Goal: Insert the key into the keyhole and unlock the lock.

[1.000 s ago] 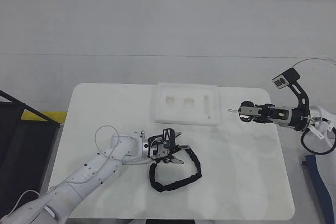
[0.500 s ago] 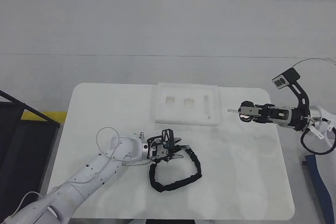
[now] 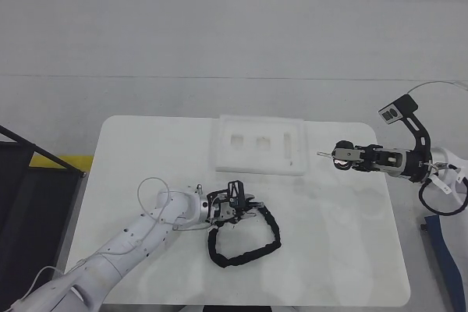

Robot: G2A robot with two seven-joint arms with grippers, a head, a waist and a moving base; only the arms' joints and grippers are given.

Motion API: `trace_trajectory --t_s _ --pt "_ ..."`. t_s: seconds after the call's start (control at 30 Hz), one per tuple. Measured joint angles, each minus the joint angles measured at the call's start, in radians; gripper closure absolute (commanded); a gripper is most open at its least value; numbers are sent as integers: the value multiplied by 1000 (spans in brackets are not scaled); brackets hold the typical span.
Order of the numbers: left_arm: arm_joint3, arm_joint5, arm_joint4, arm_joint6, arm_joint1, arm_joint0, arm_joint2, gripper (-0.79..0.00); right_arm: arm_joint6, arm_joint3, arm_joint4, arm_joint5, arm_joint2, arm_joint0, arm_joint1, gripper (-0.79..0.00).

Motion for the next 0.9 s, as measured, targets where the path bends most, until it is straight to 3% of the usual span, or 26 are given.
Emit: trace_trajectory --t_s 0.03,0.4,0.9 --pt "5 0 1 1 -2 -2 -1 0 0 0 0 0 0 0 0 0" --pt "10 -6 -6 35 -13 -13 -30 0 0 0 0 0 0 0 0 0" --pt "-111 -59 -42 154 20 29 -161 0 0 0 0 0 0 0 0 0"
